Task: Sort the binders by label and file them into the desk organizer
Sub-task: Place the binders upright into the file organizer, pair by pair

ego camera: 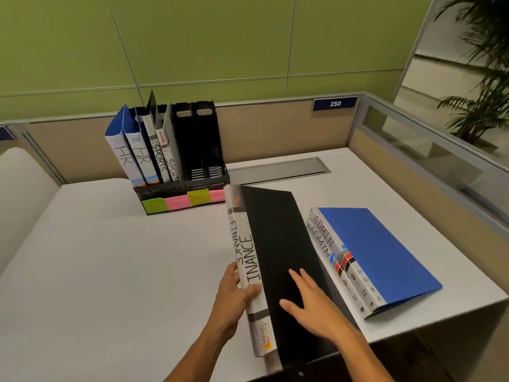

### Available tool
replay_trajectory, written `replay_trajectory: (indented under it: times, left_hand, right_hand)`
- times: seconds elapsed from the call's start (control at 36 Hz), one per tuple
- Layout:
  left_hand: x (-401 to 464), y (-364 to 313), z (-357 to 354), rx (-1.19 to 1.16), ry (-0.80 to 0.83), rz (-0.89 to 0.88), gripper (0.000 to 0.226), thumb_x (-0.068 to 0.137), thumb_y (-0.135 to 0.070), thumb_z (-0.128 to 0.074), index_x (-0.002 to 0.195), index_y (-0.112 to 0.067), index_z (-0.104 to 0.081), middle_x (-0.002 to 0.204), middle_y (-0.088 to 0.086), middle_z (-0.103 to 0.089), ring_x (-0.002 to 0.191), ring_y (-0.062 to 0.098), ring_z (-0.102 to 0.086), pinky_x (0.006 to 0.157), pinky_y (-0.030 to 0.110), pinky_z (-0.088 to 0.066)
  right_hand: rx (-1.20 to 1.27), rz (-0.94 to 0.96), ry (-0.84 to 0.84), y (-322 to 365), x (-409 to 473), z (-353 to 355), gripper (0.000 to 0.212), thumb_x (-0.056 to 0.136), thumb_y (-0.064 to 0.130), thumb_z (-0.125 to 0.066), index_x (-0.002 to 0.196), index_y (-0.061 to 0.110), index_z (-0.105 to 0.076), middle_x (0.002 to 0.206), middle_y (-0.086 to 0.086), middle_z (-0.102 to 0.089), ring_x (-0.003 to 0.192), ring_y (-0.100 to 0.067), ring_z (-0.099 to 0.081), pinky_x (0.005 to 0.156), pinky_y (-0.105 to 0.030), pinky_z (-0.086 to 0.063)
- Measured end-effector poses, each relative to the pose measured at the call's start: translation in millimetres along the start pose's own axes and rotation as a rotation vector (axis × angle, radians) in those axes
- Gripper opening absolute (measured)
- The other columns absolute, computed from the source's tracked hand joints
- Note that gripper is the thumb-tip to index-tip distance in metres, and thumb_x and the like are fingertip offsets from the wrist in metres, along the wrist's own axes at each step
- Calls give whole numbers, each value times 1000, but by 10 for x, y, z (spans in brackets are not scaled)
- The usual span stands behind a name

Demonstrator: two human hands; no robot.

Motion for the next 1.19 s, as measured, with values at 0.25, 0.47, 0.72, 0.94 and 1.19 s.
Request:
replay_trajectory:
  times: [0.25, 0.47, 0.72, 0.94, 1.19]
  left_hand:
    - [-112, -863, 89, 228, -93, -322, 56, 88, -27, -76, 131, -46, -45, 129, -17, -59, 113, 15, -63, 87, 33, -59]
    - [-205, -1321, 152, 352, -180, -515, 47, 94, -35, -68, 136, -41, -49, 124, -33, -57, 98, -11, -61, 87, 11, -51]
    - [-284, -1622, 282, 473, -322, -682, 49, 95, -28, -68, 134, -46, -47, 101, -34, -63, 82, -16, -64, 77, 1, -49]
    - [-183, -1668, 389, 456, -316, -716, 47, 91, -32, -62, 136, -21, -59, 111, -7, -75, 93, 13, -74, 85, 5, -48]
    - [201, -1851, 597, 512, -205, -779, 58, 91, -37, -63, 145, -17, -51, 128, -4, -68, 113, 13, -67, 96, 8, -45]
  right_hand:
    - [280, 198, -120, 1053, 13, 410, 98, 68, 94, -47, 151, 54, -14, 162, 17, -27, 144, -12, -37, 111, -44, -43]
    - [414, 316, -245, 1778, 17, 778, 94, 69, 92, -53, 148, 49, -27, 131, 29, -56, 116, -10, -65, 83, -41, -62]
    - [231, 280, -462, 2181, 64, 1046, 47, 84, 72, -57, 116, 39, -51, 93, 27, -59, 75, -3, -67, 65, -22, -60]
    - [147, 227, -469, 2397, 311, 1040, 48, 93, 55, -58, 127, 27, -41, 80, 19, -58, 61, -7, -64, 47, -14, -51]
    - [266, 252, -509, 2639, 628, 1097, 28, 94, 43, -62, 111, 27, -46, 84, 15, -59, 69, -13, -65, 57, -23, -60]
Point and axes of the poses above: each hand's wrist, its own x-axis towards the middle knuckle, its own z-axis out of the back of the hand, y = z × x, the point moved 10 cm from there along x, towards the middle knuckle
